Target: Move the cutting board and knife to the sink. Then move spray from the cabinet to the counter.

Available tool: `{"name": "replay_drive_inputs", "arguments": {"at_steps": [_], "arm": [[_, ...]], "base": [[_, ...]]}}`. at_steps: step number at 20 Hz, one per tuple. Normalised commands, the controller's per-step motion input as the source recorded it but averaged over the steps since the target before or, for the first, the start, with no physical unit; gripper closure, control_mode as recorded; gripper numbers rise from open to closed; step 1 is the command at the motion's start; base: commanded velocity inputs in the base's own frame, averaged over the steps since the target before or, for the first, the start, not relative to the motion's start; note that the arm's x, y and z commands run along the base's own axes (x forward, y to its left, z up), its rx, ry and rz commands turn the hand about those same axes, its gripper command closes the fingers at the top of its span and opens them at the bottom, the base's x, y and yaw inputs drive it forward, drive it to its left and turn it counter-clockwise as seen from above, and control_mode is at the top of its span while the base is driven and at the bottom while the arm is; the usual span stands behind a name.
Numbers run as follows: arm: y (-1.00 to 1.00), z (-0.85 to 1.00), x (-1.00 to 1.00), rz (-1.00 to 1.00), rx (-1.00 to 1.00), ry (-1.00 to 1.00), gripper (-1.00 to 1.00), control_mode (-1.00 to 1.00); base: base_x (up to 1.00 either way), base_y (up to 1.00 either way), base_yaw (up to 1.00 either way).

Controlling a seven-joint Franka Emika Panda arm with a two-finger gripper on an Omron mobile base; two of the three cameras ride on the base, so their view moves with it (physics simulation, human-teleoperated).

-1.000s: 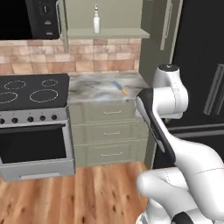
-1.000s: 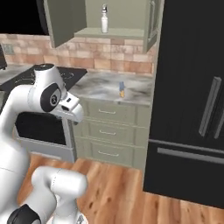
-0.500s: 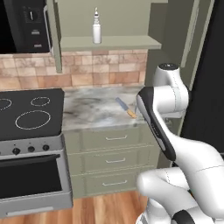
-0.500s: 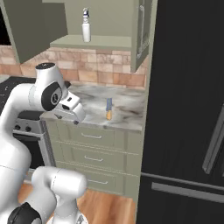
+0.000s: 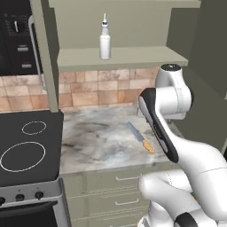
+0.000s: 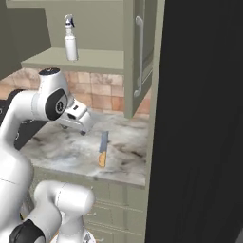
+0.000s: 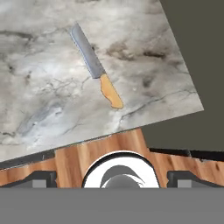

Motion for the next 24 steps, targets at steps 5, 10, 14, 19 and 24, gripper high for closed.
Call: {"name": "replay_drive_inputs", "arguments": {"at_steps": [5,10,14,19,24], "arm": [[-0.04,-0.41,0.18,0.0,0.0,0.06,-1.0,-1.0],[-0.17,-0.97,0.06,0.0,0.0,0.06,-1.0,-1.0],[-0.13,-0.89,0.44,0.0,0.0,0.02,-1.0,-1.0],[-0.01,-0.65,0.63,0.0,0.0,0.02,-1.0,-1.0],[-0.07,-0.46,0.45,0.0,0.0,0.0,-1.0,-1.0]], "base": [[0.26,0.0,0.0],[0.0,0.0,0.0],[0.0,0.0,0.0],[0.0,0.0,0.0],[0.0,0.0,0.0]]}}
